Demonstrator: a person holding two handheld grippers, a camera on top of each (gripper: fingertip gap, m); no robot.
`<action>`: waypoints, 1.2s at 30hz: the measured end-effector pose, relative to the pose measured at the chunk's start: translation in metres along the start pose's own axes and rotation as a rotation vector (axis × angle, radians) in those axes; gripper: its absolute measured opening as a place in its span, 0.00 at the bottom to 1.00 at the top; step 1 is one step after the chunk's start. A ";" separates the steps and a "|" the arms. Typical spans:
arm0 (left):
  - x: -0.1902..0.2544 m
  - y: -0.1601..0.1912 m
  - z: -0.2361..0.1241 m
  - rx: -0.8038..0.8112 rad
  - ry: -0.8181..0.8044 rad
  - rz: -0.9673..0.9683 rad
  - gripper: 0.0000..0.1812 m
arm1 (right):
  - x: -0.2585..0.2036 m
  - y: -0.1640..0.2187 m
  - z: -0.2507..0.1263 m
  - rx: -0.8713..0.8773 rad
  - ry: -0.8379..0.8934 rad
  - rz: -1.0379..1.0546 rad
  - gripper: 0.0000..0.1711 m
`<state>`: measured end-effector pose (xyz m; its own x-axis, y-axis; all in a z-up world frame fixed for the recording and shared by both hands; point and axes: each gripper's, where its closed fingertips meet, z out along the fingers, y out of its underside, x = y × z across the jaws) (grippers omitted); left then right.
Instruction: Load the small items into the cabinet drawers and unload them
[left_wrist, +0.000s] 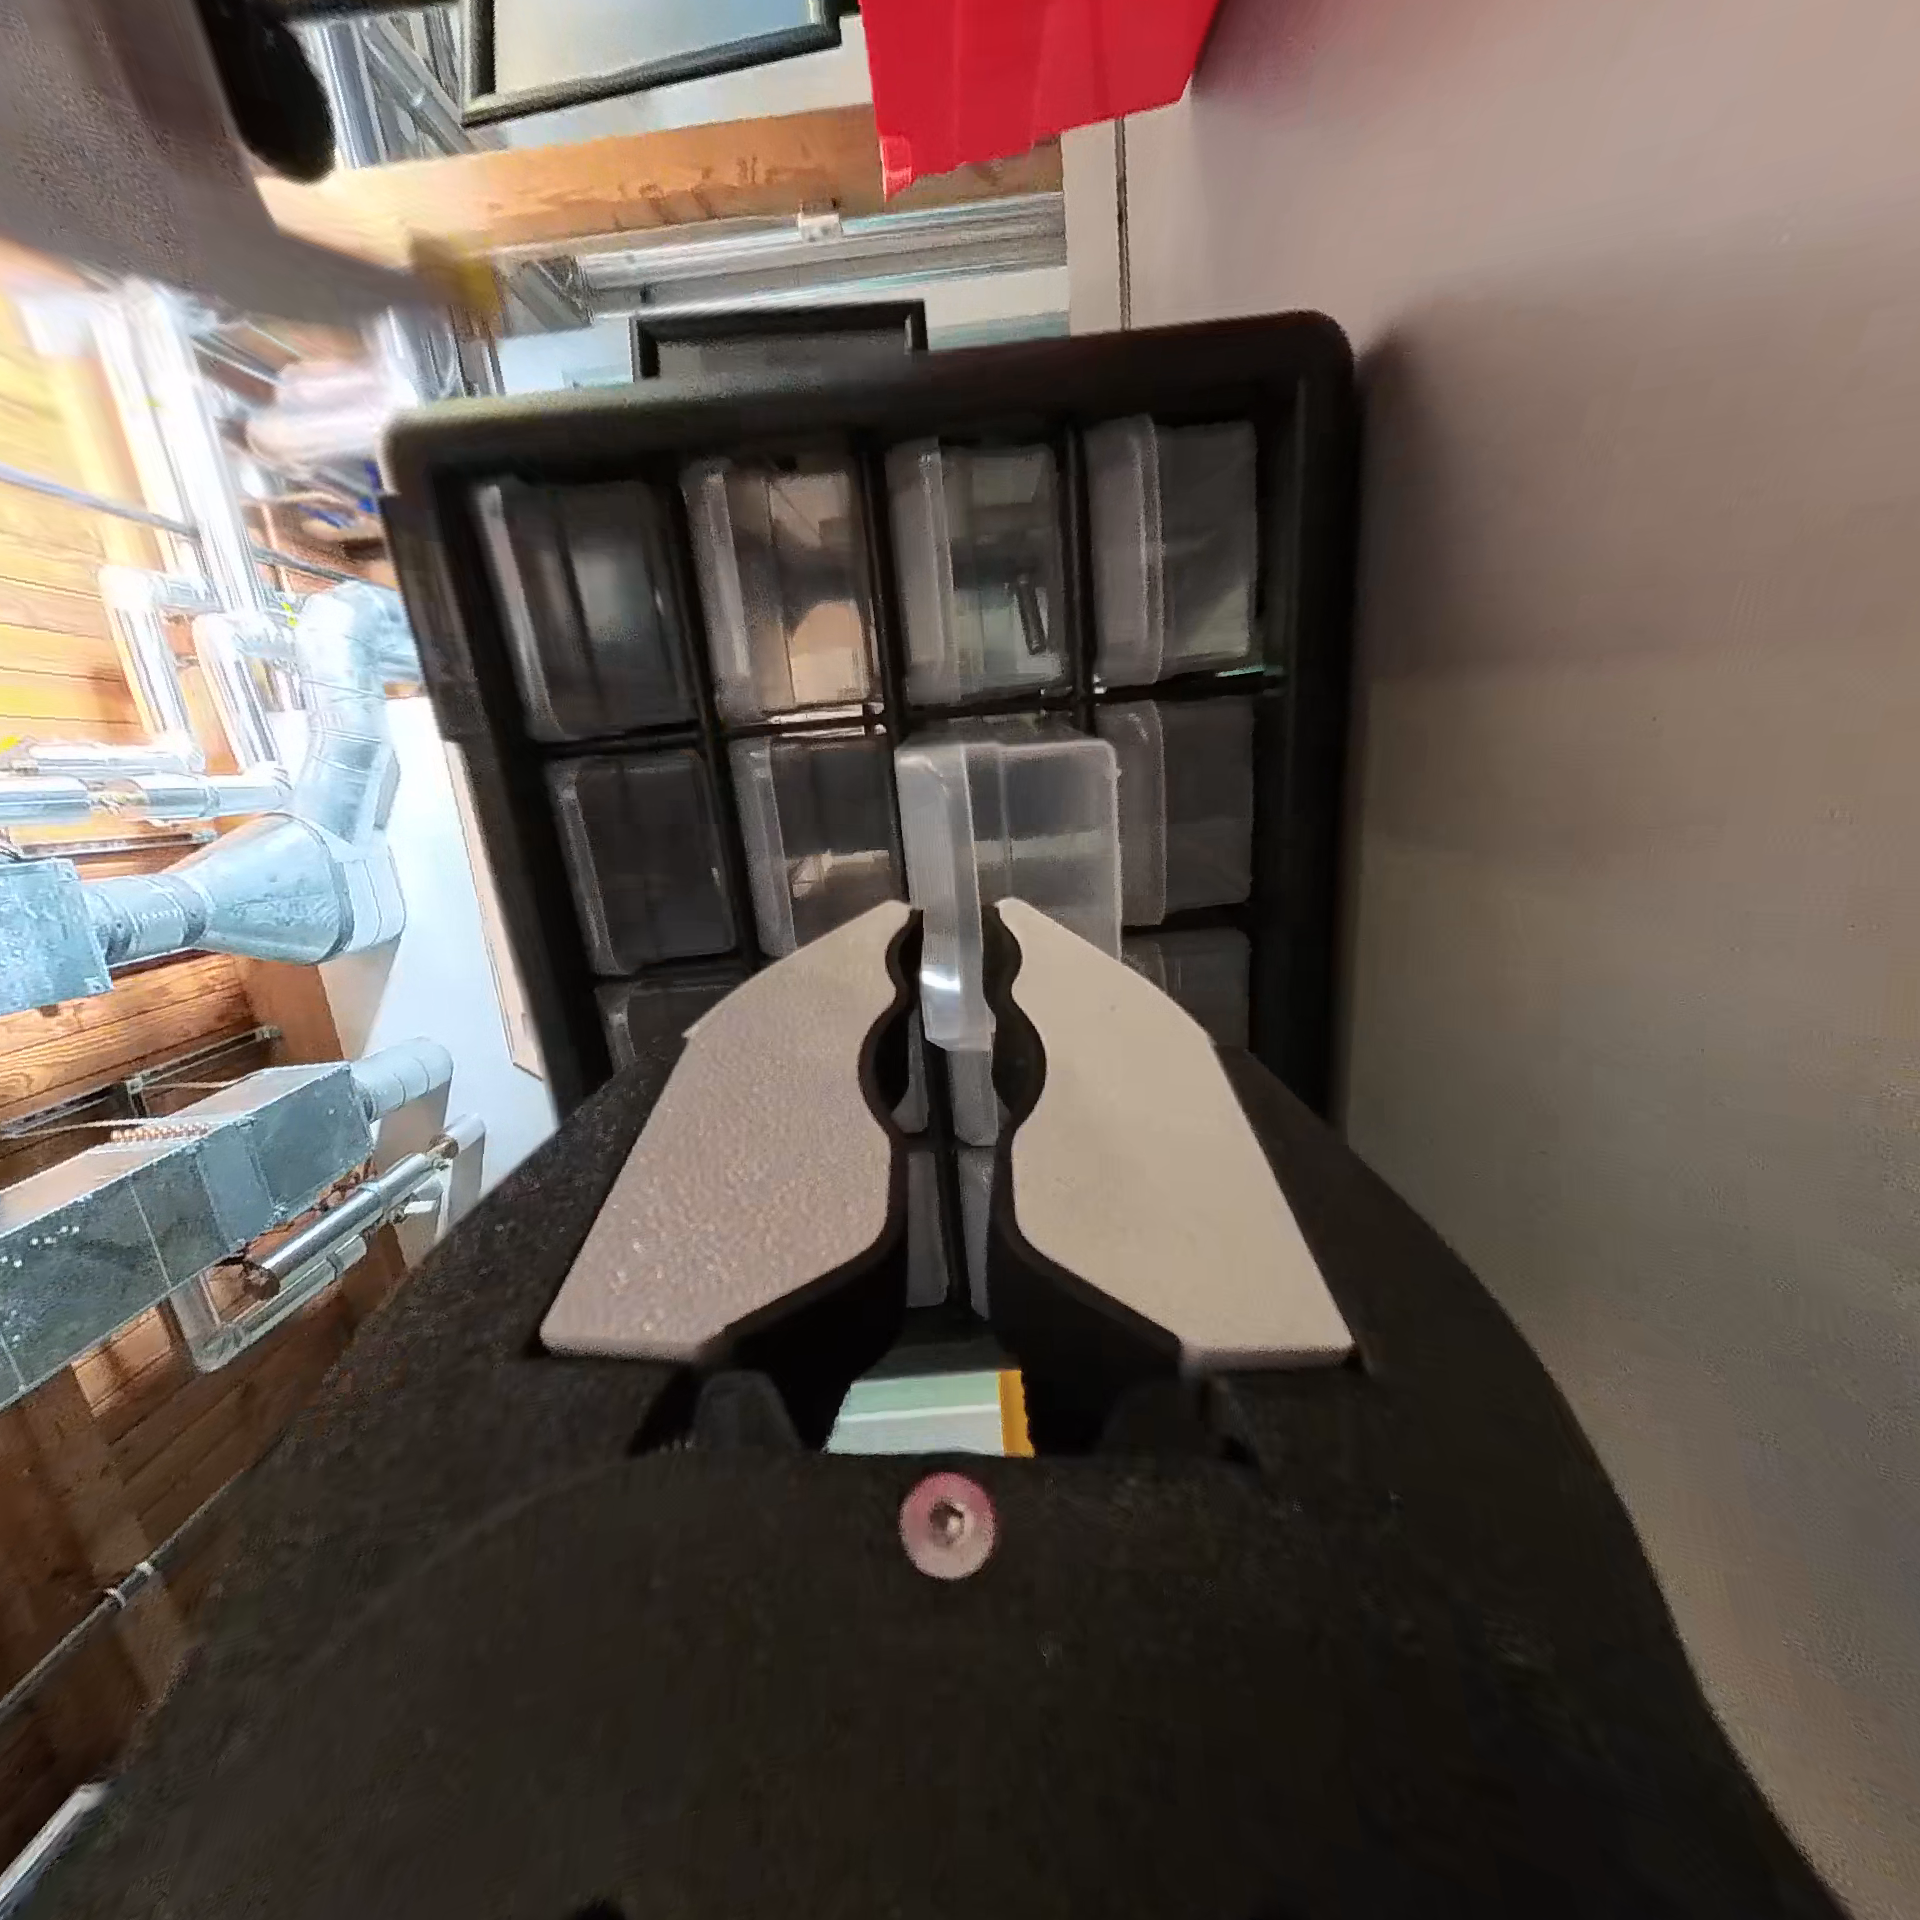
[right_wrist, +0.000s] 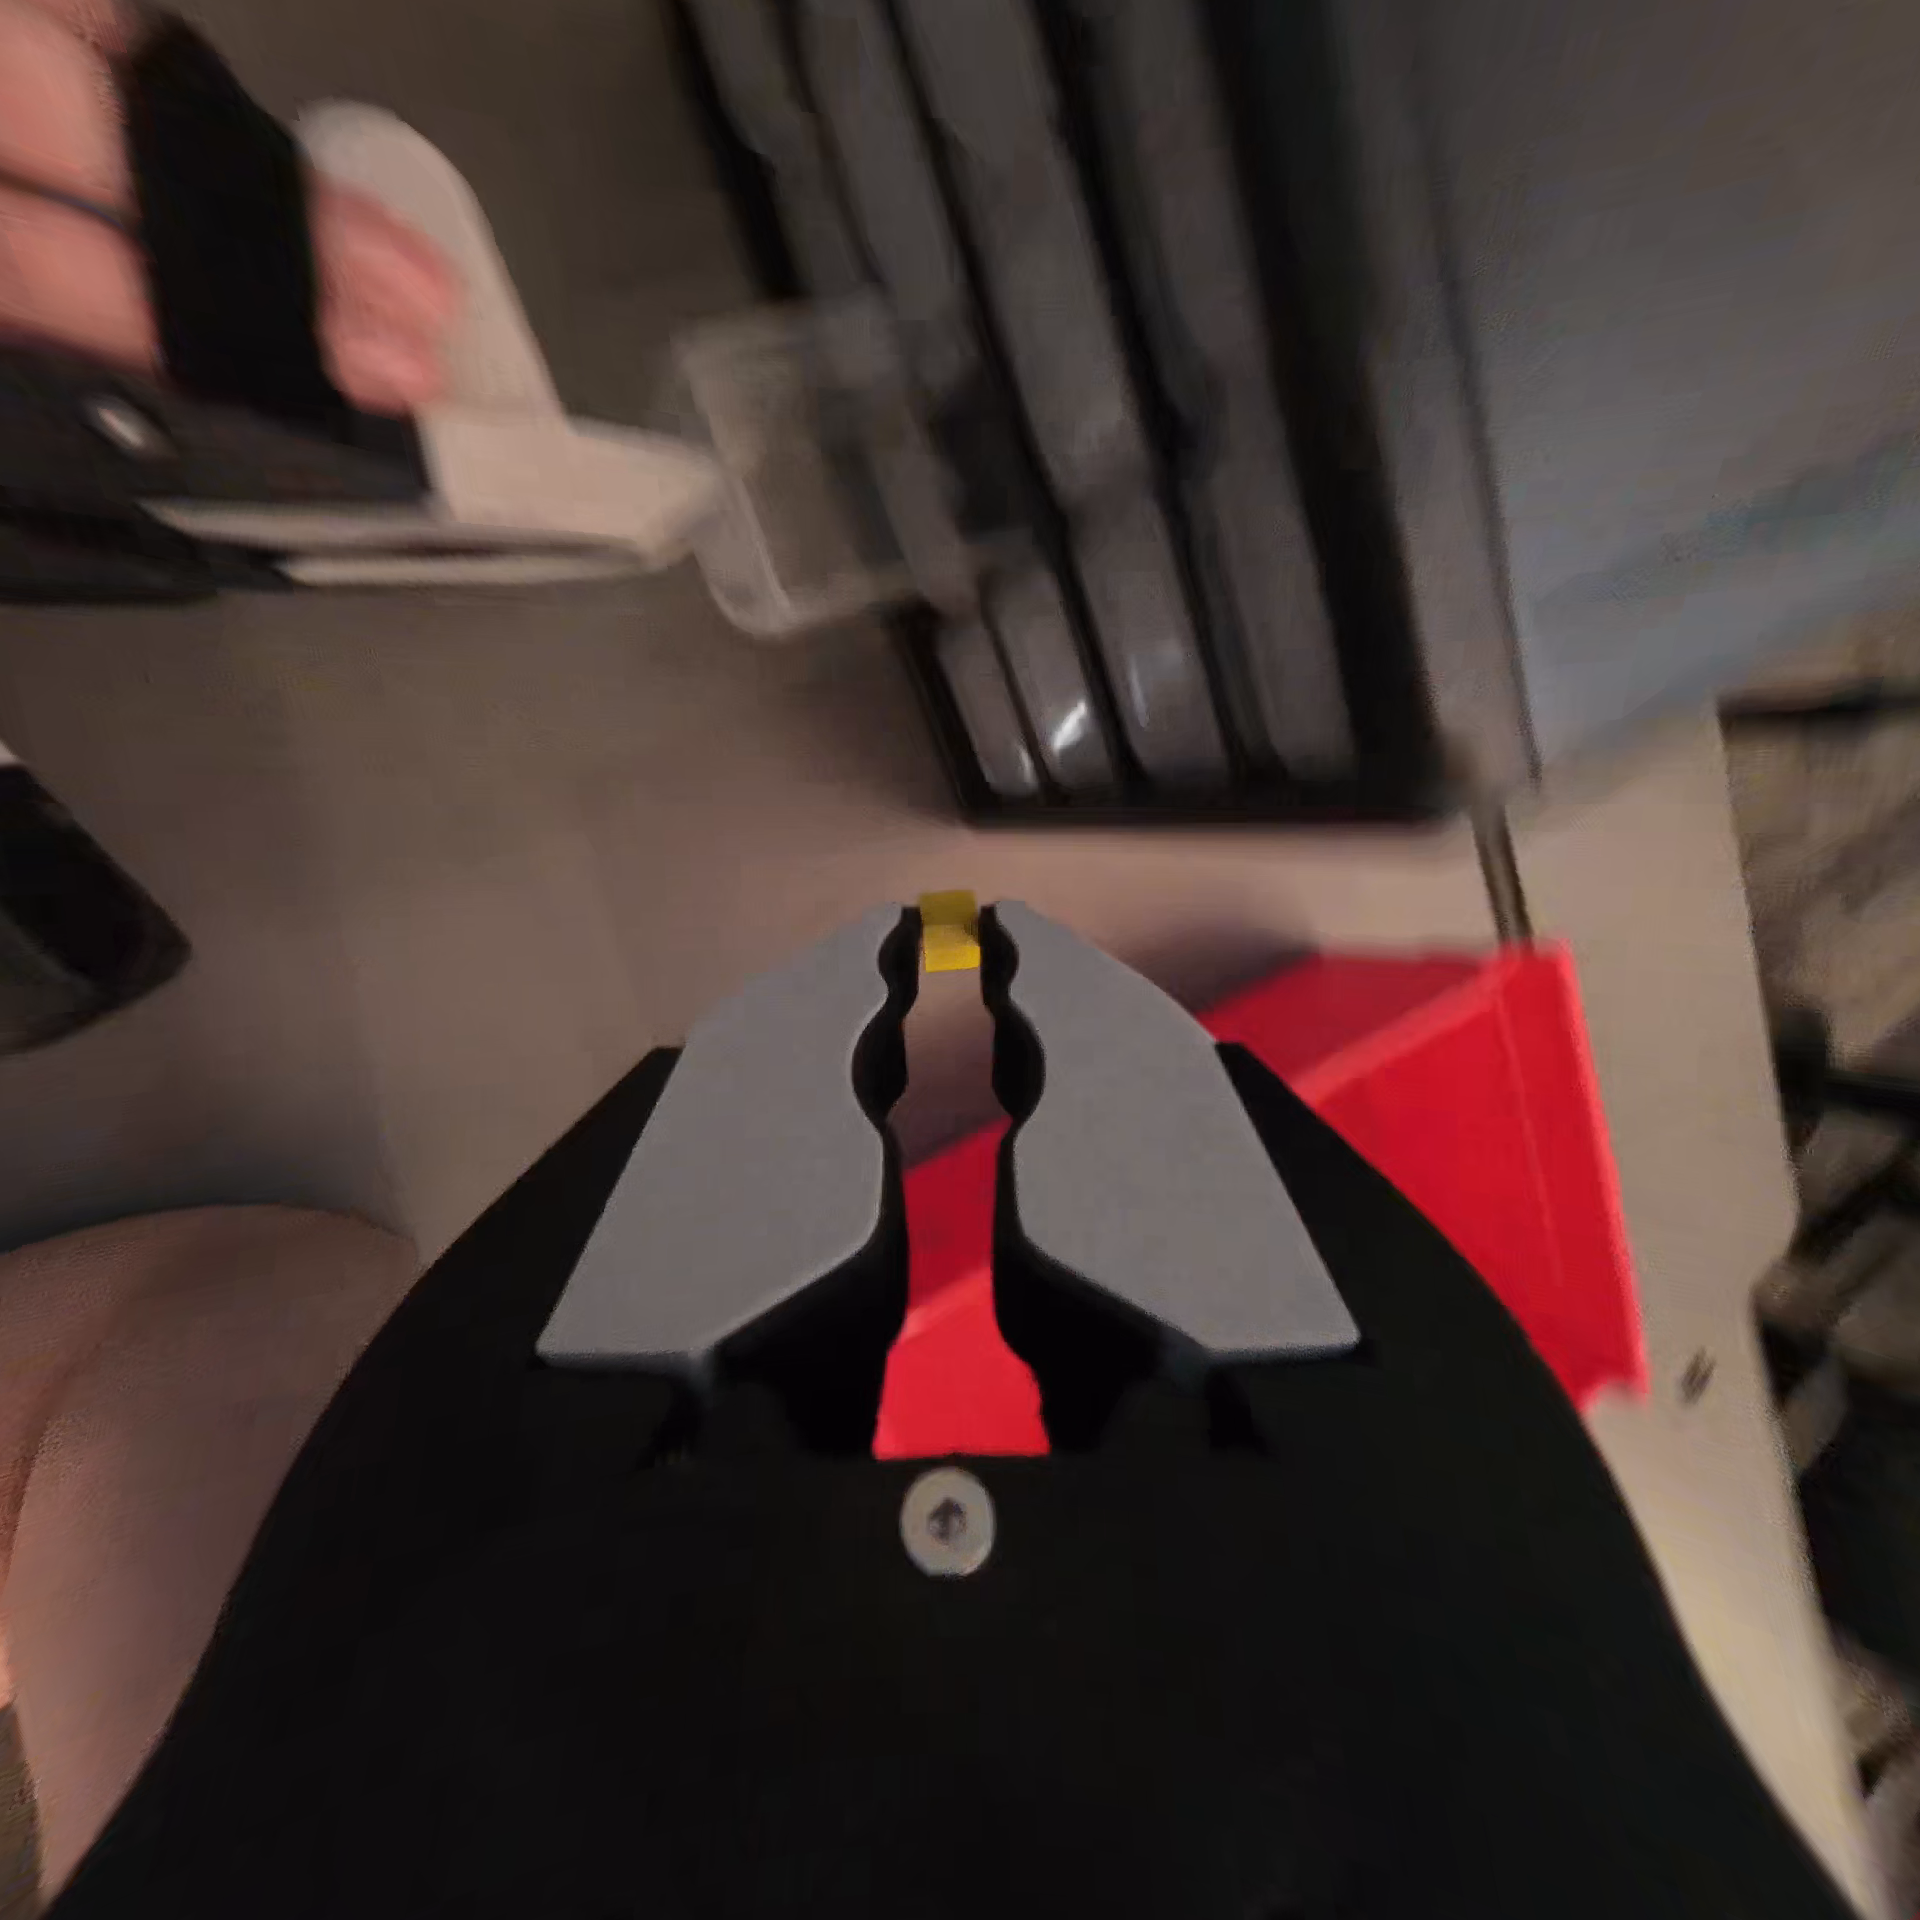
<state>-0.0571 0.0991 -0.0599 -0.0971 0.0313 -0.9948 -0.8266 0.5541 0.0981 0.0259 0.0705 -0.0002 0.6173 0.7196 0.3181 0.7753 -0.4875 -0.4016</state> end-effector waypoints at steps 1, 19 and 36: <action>0.000 0.002 0.004 -0.004 0.002 -0.004 0.06 | 0.014 0.023 -0.007 -0.017 0.047 0.102 0.07; 0.000 0.016 0.062 -0.084 -0.011 -0.027 0.06 | 0.094 0.232 0.103 -0.284 -0.065 1.121 0.07; -0.017 -0.015 0.043 0.001 -0.089 -0.147 0.15 | 0.111 0.206 0.052 -0.165 0.088 1.095 0.12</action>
<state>-0.0189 0.1264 -0.0455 0.0746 0.0233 -0.9969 -0.8279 0.5587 -0.0489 0.2474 0.0757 -0.0928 0.9818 -0.1740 -0.0765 -0.1900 -0.9028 -0.3859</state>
